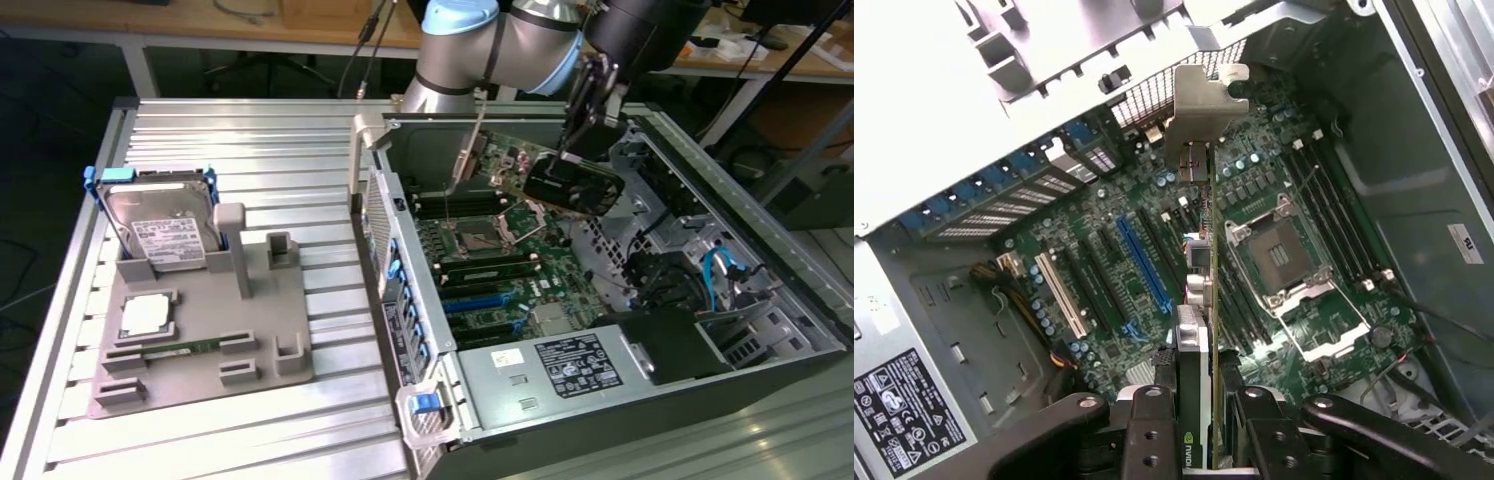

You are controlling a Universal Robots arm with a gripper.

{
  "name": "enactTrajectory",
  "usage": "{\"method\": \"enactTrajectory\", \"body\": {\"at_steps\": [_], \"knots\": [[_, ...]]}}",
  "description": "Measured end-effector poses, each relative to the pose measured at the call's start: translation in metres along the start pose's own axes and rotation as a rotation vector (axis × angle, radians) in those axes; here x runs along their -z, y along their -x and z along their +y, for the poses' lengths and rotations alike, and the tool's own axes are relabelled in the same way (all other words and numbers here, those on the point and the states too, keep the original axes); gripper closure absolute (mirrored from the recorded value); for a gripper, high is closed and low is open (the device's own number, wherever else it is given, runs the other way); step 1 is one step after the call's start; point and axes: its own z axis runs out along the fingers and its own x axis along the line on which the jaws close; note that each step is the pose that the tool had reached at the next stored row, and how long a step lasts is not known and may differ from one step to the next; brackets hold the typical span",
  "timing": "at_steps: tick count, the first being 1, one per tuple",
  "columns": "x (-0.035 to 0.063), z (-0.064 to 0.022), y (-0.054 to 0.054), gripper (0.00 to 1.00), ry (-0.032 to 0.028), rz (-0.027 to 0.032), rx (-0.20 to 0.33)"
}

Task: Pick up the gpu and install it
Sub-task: 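Insert the gpu into the slot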

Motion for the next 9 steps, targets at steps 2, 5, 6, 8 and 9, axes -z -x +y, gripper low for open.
{"method": "enactTrajectory", "body": {"at_steps": [2, 5, 6, 8, 9], "knots": [[0.0000, 0.0000, 0.0000, 0.73, -0.0003, 0.0006, 0.016], [0.0000, 0.0000, 0.0000, 0.73, -0.0004, 0.0009, 0.023], [0.0000, 0.0000, 0.0000, 0.73, -0.0005, 0.0010, 0.026], [0.0000, 0.0000, 0.0000, 0.73, -0.0005, 0.0012, 0.029], [-0.0001, 0.0000, 0.0000, 0.73, -0.0006, 0.0012, 0.031]]}}
